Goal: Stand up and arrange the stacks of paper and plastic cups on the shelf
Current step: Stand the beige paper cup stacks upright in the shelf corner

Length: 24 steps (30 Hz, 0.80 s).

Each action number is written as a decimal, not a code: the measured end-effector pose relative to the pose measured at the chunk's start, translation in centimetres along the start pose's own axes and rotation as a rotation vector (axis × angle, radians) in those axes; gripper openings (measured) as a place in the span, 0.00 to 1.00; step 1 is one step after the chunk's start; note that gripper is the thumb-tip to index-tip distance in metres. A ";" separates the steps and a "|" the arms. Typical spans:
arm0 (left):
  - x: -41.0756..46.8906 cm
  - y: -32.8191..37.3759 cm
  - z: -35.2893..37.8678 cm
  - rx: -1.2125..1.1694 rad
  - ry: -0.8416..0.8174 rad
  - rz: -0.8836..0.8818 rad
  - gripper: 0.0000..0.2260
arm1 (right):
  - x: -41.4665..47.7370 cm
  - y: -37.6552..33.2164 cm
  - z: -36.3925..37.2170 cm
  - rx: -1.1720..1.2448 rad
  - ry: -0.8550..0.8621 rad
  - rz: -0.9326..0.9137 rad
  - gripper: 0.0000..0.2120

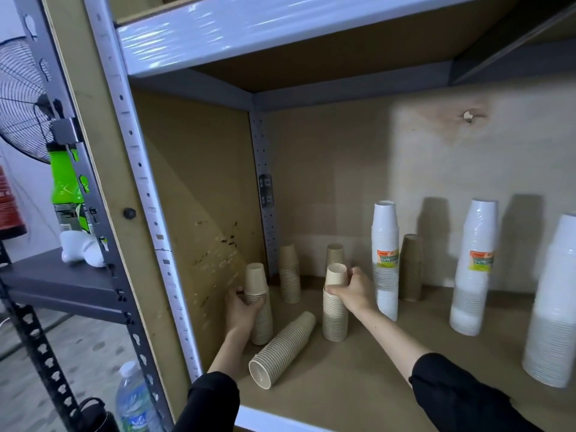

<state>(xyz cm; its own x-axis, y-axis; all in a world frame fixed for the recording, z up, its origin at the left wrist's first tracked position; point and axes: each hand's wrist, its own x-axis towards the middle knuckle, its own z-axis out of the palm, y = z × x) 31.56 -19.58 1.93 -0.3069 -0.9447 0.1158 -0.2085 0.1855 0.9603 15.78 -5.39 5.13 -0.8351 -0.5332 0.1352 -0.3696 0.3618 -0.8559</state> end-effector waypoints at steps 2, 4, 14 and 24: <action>-0.1 -0.2 -0.2 0.005 -0.009 0.002 0.24 | -0.5 0.5 0.3 -0.014 -0.013 0.010 0.25; -0.4 -0.4 -0.4 0.026 -0.024 0.003 0.25 | -0.9 1.1 0.6 -0.036 -0.017 0.021 0.24; -2.2 -3.1 -1.3 0.186 -0.091 -0.083 0.20 | -3.7 3.9 2.0 -0.030 -0.094 0.220 0.19; -2.6 -3.5 -0.9 0.153 -0.062 -0.150 0.13 | -5.4 2.6 7.5 0.251 -0.287 0.359 0.16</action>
<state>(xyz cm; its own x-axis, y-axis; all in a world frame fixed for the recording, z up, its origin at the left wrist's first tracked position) 33.96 -17.99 -1.54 -0.3174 -0.9472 -0.0453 -0.3926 0.0877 0.9155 22.40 -7.36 -1.57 -0.7332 -0.6101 -0.3003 0.0573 0.3847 -0.9213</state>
